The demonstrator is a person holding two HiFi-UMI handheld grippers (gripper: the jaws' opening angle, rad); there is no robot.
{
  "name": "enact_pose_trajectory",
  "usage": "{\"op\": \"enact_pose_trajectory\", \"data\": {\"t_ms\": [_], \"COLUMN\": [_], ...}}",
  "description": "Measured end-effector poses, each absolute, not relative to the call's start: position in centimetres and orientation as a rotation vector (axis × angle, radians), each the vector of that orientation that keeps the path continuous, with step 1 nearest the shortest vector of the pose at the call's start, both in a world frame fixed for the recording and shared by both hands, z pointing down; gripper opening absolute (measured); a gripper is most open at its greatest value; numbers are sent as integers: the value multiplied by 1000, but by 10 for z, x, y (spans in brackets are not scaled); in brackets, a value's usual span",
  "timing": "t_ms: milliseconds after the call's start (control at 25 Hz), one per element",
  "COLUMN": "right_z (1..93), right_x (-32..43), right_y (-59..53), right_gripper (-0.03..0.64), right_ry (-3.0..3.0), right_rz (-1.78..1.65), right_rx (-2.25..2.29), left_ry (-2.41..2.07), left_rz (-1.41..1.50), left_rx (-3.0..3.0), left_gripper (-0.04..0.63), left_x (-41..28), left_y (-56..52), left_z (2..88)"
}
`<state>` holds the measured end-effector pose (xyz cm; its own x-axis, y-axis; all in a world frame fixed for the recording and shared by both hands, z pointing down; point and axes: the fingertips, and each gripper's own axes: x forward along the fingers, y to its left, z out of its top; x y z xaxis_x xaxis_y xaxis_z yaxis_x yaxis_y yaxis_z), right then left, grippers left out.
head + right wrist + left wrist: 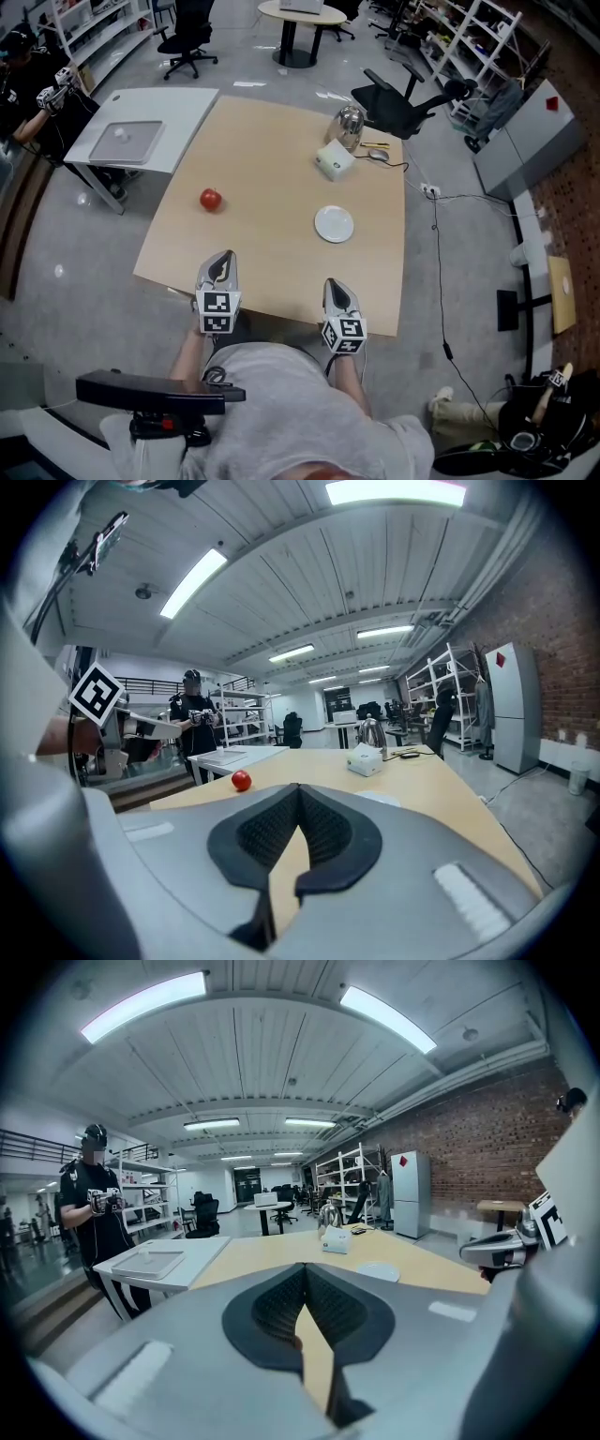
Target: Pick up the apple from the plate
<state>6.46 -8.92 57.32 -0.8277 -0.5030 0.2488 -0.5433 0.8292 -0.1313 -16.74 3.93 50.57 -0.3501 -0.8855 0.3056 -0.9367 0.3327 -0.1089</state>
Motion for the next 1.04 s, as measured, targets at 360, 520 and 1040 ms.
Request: {"op": "enact_pose_trajectory", "data": {"t_ms": [360,520,1040], "right_z": [571,570,568], "right_x": [66,67,74], "right_y": [-86,-84,-81], "right_gripper": [5,5,5], "right_ry": [-2822,-2823,-2825], "right_rz": [284,284,283], "right_rx": [822,826,832], "left_ry": [-2409,-2414,-2421], "left_rz": [412,412,399], "left_rx": [1676,1679,1676], "left_gripper": [20,20,20], "left_x": [-166,-165,-162], "left_y": [43,45,48], "left_z": [504,501,497]}}
